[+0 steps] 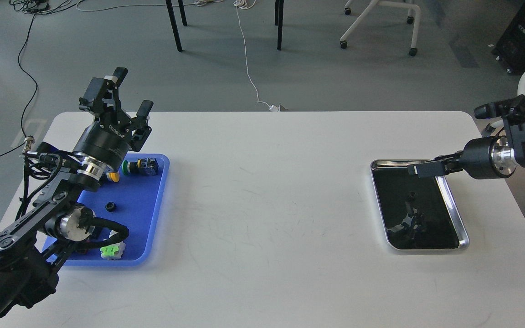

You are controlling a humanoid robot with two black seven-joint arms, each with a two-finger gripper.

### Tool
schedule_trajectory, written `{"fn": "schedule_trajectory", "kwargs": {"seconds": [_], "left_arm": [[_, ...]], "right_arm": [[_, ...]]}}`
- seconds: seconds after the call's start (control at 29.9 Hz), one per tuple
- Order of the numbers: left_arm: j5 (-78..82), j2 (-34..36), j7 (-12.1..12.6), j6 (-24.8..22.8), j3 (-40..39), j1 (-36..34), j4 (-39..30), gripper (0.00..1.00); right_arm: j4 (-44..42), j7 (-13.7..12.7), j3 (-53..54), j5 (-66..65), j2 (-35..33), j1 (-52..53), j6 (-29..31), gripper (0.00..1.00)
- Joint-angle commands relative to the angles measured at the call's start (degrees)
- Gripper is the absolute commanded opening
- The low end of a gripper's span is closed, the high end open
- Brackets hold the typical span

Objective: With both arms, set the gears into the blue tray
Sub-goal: 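Grasp a second black ring in the metal tray with the right gripper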

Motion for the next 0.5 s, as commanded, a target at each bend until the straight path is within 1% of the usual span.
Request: {"fn": "schedule_trajectory", "kwargs": {"seconds": [0.0, 0.13, 0.23, 0.4, 0.47], "left_arm": [[0.0, 0.2, 0.1, -0.3, 0.1, 0.1, -0.2, 0.98], [0.1, 0.3, 0.1, -0.4, 0.0, 0.1, -0.4, 0.98], [0.1, 0.3, 0.1, -0.4, 0.0, 0.0, -0.4, 0.98], [0.2, 0.5, 0.1, -0.5, 0.2, 0.1, -0.4, 0.98], [0.3, 0.5, 0.1, -0.5, 0.3, 0.1, -0.4, 0.98]], "right_arm": [[-4.0, 0.0, -4.1, -1.9, 4.1, 0.1, -1.6, 0.97], [-7.2, 0.0, -8.4, -1.8, 7.9, 0.2, -3.7, 0.96], [-7.8, 0.0, -10.4, -1.8, 9.7, 0.1, -4.1, 0.93], [-7.9, 0.0, -12.2, -1.8, 10.9, 0.1, -4.4, 0.92], [-7.9, 0.0, -12.8, -1.8, 11.2, 0.0, -4.7, 0.90]]}}
